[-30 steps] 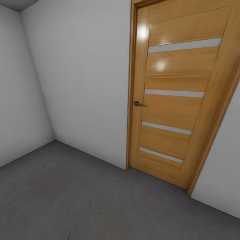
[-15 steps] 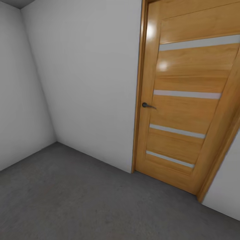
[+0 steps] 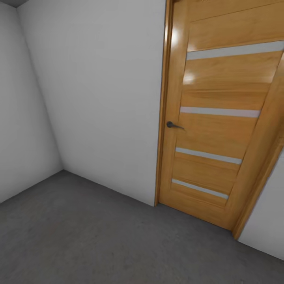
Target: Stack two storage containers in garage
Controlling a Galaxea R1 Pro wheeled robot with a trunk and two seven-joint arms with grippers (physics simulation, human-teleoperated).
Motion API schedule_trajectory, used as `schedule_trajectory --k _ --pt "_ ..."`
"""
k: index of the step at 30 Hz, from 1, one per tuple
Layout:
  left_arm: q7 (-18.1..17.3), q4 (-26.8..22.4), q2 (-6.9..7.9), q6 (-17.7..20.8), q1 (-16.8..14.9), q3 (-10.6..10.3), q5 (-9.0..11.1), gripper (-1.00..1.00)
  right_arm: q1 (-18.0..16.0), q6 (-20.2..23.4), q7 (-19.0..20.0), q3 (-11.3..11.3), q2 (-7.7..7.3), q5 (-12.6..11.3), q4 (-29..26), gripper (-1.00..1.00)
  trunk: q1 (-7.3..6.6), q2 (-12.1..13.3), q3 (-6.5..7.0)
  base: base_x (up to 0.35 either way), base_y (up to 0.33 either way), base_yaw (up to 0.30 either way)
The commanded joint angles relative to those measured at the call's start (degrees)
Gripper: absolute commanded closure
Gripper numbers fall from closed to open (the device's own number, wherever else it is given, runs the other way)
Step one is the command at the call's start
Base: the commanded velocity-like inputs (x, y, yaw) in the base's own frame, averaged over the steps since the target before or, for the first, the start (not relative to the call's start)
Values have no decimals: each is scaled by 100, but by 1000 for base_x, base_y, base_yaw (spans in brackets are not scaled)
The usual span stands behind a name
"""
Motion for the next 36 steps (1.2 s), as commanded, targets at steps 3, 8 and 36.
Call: schedule_trajectory --k 3,8,36 --pt "4 1 -1 -16 -1 3 36 -100 -2 -26 -1 -5 -4 -3 5 -100 0 -2 -4 1 1 -233" --pt "4 1 -1 -16 -1 3 36 -100 -2 -15 -1 -9 -6 -12 5 -100 0 -2 -4 0 0 -243" --pt "4 2 -1 -7 -1 3 80 -100 -2 -15 -44 -19 2 -21 8 -100 0 -2 -4 0 0 -250"
